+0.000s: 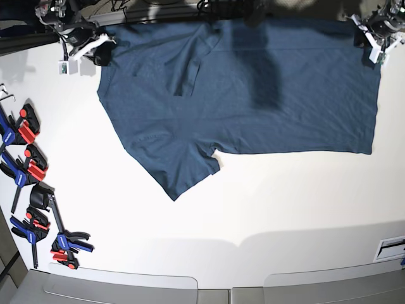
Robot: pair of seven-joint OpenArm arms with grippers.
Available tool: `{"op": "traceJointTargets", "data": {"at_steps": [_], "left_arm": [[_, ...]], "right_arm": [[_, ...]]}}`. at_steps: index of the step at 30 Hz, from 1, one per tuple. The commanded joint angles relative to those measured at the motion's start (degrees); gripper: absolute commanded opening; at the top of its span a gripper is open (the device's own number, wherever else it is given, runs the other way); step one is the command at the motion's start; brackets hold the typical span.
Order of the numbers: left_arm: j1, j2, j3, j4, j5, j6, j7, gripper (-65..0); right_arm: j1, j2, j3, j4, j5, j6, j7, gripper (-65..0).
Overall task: Fold the T-shirt properly
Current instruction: 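Grasp the hem corner with the left gripper and pull both edges taut, then release the right gripper and move it to the shirt's side seam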
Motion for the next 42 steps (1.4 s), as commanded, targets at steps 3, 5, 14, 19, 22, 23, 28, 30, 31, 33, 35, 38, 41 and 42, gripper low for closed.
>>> {"op": "traceJointTargets", "data": {"at_steps": [3,5,14,19,22,23,28,30,31,33,35,38,41,42], "left_arm": [[-0.9,-1.0,-0.7,0.5,-0.4,0.2,-0.8,-65.0],[-1.4,-1.0,-0.6,0.5,-0.4,0.2,-0.8,-65.0],[-1.5,-1.0,-0.7,2.1,-0.4,0.2,-0.8,-65.0],[-1.5,-1.0,-3.4,7.6,-0.4,0.2,-1.1,-65.0],[-1.5,-1.0,-5.9,10.8,-0.4,0.2,-2.3,-65.0],[-1.5,-1.0,-6.6,11.5,-0.4,0.2,-2.6,-65.0],[-1.5,-1.0,-7.8,12.6,-0.4,0.2,-2.8,-51.6],[-1.5,-1.0,-7.8,12.5,-0.6,0.2,-2.7,-49.1],[-1.5,-1.0,-7.8,12.6,-0.6,0.2,-2.8,-48.8],[-1.5,-1.0,-7.8,12.5,-0.6,0.2,-2.8,-48.8],[-1.5,-1.0,-7.8,12.5,-0.6,0.2,-2.8,-48.8],[-1.5,-1.0,-7.8,12.6,-0.6,0.2,-2.8,-48.8],[-1.5,-1.0,-7.8,12.5,-1.3,0.2,-2.8,-48.8],[-1.5,-1.0,-7.8,12.5,-2.0,0.2,-2.8,-48.8]], "right_arm": [[-0.1,0.6,0.4,0.8,1.0,0.2,1.3,-65.0],[-0.1,0.6,0.4,0.8,1.0,0.2,1.3,-65.0],[1.8,0.6,0.5,3.5,2.7,0.2,1.8,-65.0],[5.6,0.6,0.8,8.9,2.2,0.2,1.9,-65.0],[9.4,0.6,0.8,10.6,1.5,0.7,3.0,-64.3],[10.9,0.6,0.8,10.7,0.4,1.0,3.6,-55.8],[17.2,1.0,0.7,10.6,-8.2,1.1,8.0,-26.6],[18.9,2.1,0.7,10.2,-9.6,1.0,9.2,-26.6],[19.7,2.9,0.7,9.6,-10.3,1.0,9.5,-26.6],[21.4,4.7,0.7,7.1,-10.2,1.0,9.5,-26.6],[23.4,6.5,0.7,3.0,-10.2,1.0,9.2,-26.6],[26.7,9.3,0.7,-6.3,-8.9,1.4,9.0,-26.6],[31.1,12.1,0.7,-17.8,-4.2,5.8,8.5,-26.6],[32.8,12.9,0.7,-21.9,-2.1,7.4,7.7,-26.6]]}}
